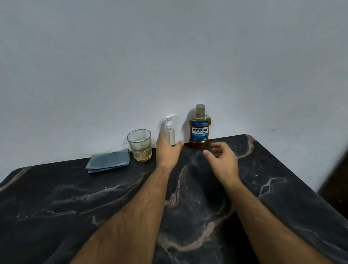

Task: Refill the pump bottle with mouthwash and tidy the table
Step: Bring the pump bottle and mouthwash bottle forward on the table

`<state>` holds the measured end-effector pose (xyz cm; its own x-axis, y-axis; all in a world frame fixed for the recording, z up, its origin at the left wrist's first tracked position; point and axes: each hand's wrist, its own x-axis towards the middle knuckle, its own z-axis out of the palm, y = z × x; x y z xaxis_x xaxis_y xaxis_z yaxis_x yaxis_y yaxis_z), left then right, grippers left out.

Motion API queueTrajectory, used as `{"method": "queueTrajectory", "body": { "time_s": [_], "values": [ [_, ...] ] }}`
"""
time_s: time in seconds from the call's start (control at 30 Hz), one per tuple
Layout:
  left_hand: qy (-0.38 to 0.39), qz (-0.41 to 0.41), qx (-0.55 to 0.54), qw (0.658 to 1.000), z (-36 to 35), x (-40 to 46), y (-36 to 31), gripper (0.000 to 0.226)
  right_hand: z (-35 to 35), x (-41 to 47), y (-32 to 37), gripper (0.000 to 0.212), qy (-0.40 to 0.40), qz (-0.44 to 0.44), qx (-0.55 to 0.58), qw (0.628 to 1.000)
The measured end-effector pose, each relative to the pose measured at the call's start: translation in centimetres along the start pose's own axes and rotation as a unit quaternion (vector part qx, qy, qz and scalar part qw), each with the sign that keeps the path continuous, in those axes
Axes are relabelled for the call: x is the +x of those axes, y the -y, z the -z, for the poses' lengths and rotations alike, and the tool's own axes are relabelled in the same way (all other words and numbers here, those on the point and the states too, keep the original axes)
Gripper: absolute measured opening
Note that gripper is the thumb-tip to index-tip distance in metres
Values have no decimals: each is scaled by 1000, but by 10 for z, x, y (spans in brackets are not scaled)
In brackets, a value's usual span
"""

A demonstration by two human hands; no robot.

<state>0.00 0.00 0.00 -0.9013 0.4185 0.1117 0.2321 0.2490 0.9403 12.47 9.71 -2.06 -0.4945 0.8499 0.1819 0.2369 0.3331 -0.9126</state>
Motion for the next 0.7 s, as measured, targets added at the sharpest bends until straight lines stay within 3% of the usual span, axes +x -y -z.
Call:
{"method": "queueTrajectory", "body": {
  "time_s": [0.27,0.47,0.6,0.7],
  "values": [
    [-104,-4,13,995,-29,45,21,68,-20,48,-8,60,-22,0,-12,1000],
    [-109,-17,-18,994,-30,54,30,55,-28,80,-6,81,-2,-16,30,999],
    [-104,-49,-30,993,-22,37,32,50,-34,95,0,79,59,-37,78,995],
    [-93,-62,-36,993,-15,20,33,49,-39,99,3,65,81,-48,91,991]
  ]
}}
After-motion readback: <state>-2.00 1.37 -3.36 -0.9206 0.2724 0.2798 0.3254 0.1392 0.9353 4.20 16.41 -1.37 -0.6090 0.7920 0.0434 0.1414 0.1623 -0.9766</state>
